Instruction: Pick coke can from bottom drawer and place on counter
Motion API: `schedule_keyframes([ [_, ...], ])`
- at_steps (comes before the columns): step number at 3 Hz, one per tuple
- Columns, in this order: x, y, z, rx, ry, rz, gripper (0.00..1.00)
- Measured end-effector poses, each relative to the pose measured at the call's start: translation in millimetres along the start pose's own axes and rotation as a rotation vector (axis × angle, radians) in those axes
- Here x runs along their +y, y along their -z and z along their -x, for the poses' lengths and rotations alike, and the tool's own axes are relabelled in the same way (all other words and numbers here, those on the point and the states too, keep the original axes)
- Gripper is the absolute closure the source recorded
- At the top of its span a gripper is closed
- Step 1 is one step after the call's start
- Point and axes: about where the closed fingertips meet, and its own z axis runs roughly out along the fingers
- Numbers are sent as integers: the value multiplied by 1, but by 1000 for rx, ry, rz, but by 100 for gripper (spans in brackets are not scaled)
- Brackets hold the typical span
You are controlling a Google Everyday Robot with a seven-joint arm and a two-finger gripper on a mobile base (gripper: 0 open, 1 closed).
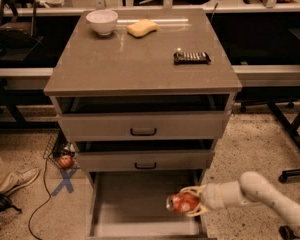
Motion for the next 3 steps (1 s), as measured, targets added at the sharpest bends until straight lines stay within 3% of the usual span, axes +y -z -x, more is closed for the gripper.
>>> schedule_keyframes([
  [2,-61,144,61,202,85,-127,100],
  [3,-88,217,105,316,138,-210,100],
])
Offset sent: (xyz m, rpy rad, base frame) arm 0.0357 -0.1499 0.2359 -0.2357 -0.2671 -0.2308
